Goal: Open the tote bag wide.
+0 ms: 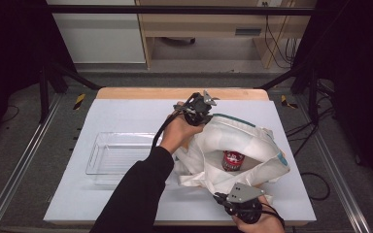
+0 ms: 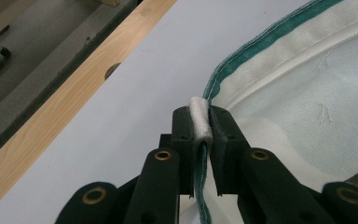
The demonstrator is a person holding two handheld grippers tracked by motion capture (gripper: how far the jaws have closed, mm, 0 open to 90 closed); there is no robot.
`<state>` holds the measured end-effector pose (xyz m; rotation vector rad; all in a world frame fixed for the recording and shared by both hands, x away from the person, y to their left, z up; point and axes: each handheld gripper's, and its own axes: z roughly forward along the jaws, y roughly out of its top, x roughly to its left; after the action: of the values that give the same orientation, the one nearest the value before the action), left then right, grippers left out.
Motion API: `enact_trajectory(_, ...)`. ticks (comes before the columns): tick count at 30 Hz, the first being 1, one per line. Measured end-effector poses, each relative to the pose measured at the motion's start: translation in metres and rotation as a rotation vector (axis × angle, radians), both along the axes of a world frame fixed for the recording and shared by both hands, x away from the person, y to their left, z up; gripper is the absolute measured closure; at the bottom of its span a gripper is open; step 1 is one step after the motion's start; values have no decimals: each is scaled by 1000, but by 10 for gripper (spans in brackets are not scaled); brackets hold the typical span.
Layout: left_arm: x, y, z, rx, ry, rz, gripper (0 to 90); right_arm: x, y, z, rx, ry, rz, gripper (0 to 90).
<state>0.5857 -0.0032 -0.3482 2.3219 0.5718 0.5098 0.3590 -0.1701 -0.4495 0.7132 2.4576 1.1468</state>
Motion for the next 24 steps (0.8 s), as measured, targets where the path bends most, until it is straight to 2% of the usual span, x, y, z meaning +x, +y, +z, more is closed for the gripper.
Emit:
enact_trajectory(6,-6,1,4,-2,-9,-4,799,0,-1,2,21,-3,-8,829)
enact_trajectory(10,-14,3,10,-16,-35,0,732,0,-1,2,19,-16,-26,758)
enact_trajectory(11,-17,3,11,-22,-45,0,732,0,-1,2,14,-22,-35,735)
enact_trajectory(12,-19,4,13,-21,-51,1,693,-1,-2,3,16,-32,-44,704)
enact_trajectory(13,-24,6,17,-46,-68,-6,652,-1,-3,5,29,-48,-59,637)
enact_trajectory(14,-24,6,17,-46,-68,-6,635,-1,-3,5,29,-48,-59,637)
enact_trajectory(15,-31,8,22,-64,-82,-9,610,-2,-4,7,36,-58,-75,587)
enact_trajectory(17,-34,9,24,-67,-87,-13,588,-1,-4,8,36,-66,-78,564)
enact_trajectory(19,-45,12,32,-67,-117,-15,532,-1,-5,10,36,-79,-96,480)
enact_trajectory(22,-54,17,37,-82,-123,-18,487,-3,-3,13,42,-90,-104,396)
enact_trajectory(24,-70,26,41,-123,-147,-32,464,-7,-3,18,60,-93,-101,360)
